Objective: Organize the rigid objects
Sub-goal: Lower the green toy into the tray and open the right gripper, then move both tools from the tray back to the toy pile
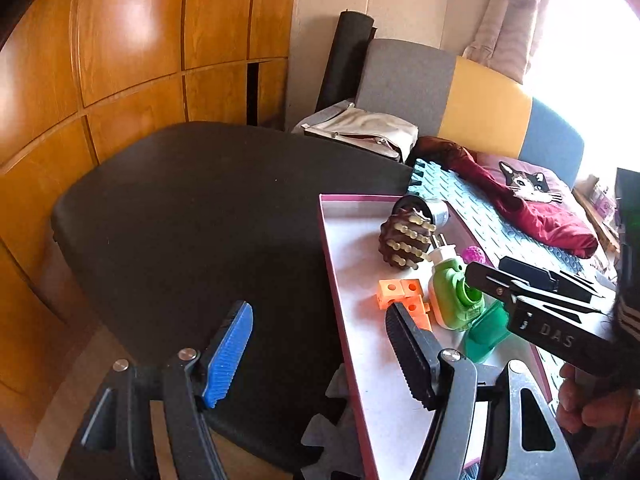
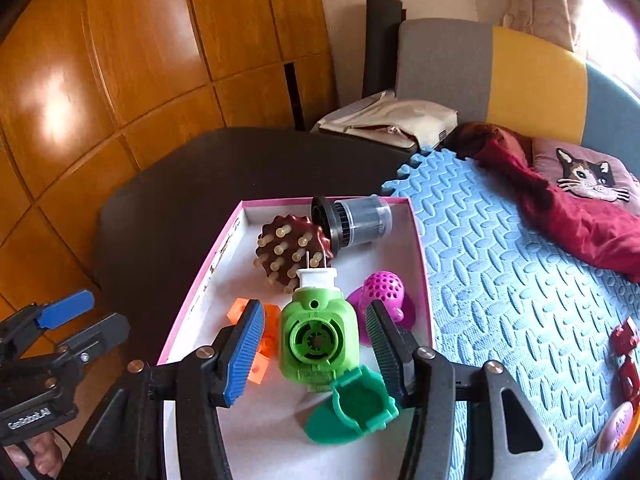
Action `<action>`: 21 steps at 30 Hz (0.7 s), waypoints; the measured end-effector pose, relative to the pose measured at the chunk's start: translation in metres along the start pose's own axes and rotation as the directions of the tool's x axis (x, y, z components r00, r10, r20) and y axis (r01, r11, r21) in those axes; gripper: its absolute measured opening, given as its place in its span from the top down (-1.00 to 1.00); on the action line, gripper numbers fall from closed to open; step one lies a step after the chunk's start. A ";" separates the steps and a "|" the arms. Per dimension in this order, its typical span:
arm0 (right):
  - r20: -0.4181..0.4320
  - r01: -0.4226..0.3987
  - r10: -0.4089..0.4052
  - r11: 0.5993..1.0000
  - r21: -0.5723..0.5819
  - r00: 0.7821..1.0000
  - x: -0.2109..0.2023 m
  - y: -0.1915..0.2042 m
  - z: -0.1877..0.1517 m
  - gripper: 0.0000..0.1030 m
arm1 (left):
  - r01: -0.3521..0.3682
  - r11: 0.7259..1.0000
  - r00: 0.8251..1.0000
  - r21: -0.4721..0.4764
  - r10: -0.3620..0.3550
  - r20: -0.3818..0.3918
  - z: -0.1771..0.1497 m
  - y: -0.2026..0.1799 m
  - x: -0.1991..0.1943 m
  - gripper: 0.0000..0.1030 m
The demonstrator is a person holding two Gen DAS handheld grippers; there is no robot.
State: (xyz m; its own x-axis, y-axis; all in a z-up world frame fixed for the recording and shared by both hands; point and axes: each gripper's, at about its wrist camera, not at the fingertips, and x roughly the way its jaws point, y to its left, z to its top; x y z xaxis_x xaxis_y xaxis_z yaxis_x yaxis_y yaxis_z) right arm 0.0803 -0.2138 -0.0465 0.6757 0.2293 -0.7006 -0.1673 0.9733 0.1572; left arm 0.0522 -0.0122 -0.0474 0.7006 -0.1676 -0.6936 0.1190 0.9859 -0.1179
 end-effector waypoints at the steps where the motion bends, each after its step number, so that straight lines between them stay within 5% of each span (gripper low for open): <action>1: 0.008 0.002 -0.002 1.000 0.003 1.000 -0.003 0.000 0.000 -0.04 | 0.001 1.000 1.000 0.004 -0.001 0.001 0.000 -0.001 -0.001 -0.36; 21: 0.087 0.124 -0.129 0.991 0.055 0.988 -0.062 -0.045 -0.023 -0.04 | 0.033 0.998 0.999 0.050 -0.034 0.009 -0.001 -0.019 -0.010 -0.36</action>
State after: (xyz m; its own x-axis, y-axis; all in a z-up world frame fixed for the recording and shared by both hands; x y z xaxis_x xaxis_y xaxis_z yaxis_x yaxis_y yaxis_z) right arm 0.0292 -0.2717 -0.0260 0.7515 0.1021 -0.6517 -0.0425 0.9934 0.1066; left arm 0.0424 -0.0296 -0.0393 0.7023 -0.2007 -0.6830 0.1770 0.9785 -0.1056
